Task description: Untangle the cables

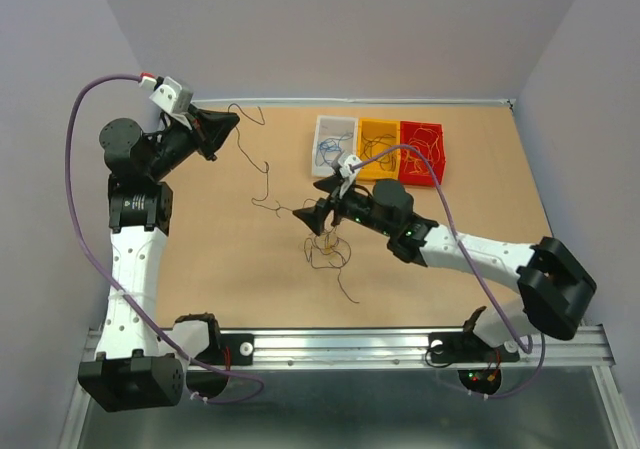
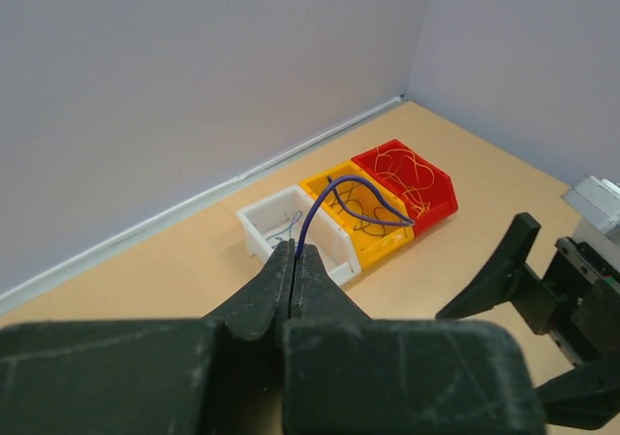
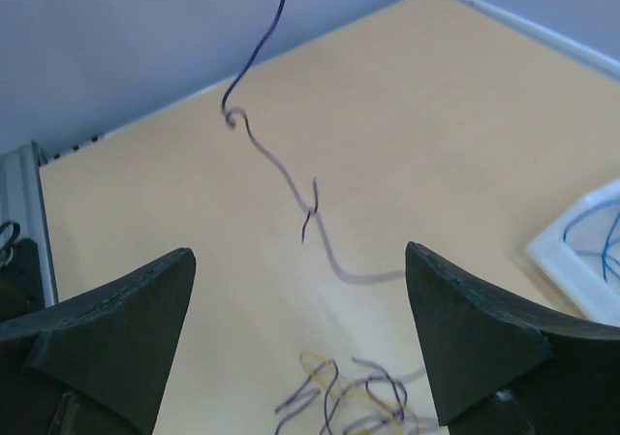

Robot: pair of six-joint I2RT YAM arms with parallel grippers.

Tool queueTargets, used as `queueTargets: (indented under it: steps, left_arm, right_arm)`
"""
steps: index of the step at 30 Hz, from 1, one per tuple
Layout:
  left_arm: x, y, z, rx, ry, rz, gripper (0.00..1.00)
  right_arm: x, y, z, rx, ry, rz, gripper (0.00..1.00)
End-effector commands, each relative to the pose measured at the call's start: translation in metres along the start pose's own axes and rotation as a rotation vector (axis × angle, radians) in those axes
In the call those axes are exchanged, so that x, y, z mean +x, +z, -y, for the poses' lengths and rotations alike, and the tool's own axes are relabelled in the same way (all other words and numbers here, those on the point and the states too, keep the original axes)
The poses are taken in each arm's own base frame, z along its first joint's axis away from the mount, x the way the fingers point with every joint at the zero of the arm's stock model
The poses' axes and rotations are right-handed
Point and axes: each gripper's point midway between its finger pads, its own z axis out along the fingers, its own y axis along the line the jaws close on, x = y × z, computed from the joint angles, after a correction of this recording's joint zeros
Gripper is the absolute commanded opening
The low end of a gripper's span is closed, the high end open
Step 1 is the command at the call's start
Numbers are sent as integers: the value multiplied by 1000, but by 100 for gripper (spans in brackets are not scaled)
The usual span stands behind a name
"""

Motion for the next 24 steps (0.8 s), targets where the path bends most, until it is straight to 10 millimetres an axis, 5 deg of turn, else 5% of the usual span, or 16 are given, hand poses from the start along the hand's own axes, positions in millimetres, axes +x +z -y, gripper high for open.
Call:
queueTargets:
  steps: [1,10,14,16,17,20,24]
  left_arm:
    - [-14,-2,14,50,12,21,0]
    - [1,0,6,33,6,-2,0]
    - [8,3,1,29,-3,-15,0]
    - [8,4,0,29,-3,-17,0]
    - [9,4,0,27,-2,-19,0]
    - [11,4,-5,5,3,-21,0]
    - [18,8,-21,-58,-1,-29,0]
  right_arm:
    - [-72,34,-10,-68,6,255,95]
    - [-57,121,-19,-213,55,259,95]
    - [-50,139,-19,-239,68,265,90]
    - [-51,142,-19,-247,73,273,73]
    - [-49,143,-20,-247,78,271,42]
    - [-50,140,-15,-210,100,274,0]
    - [-63,113,-26,-227,157,248,1]
